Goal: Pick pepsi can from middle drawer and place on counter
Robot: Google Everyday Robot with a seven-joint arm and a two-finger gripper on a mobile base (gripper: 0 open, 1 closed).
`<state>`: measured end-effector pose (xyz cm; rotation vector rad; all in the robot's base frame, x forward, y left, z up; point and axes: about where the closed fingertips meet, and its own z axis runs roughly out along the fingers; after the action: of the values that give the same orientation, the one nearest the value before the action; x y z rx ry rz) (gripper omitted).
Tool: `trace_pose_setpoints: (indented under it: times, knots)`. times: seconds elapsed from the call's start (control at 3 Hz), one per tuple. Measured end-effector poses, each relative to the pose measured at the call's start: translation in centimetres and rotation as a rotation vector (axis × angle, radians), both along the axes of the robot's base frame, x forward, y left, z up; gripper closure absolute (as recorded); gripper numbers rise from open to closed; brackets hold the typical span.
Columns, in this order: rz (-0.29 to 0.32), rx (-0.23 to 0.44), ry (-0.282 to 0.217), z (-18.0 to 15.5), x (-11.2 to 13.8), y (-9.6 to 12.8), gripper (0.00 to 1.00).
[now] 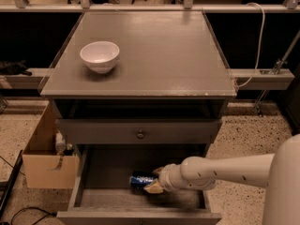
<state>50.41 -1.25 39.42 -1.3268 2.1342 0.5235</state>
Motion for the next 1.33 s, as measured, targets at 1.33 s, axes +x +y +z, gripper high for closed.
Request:
trace_pose_setpoints:
  times: [1.33]
  knots:
    - [0.017,-0.111,-0.214,21.7,-2.8,-12.8,1.0]
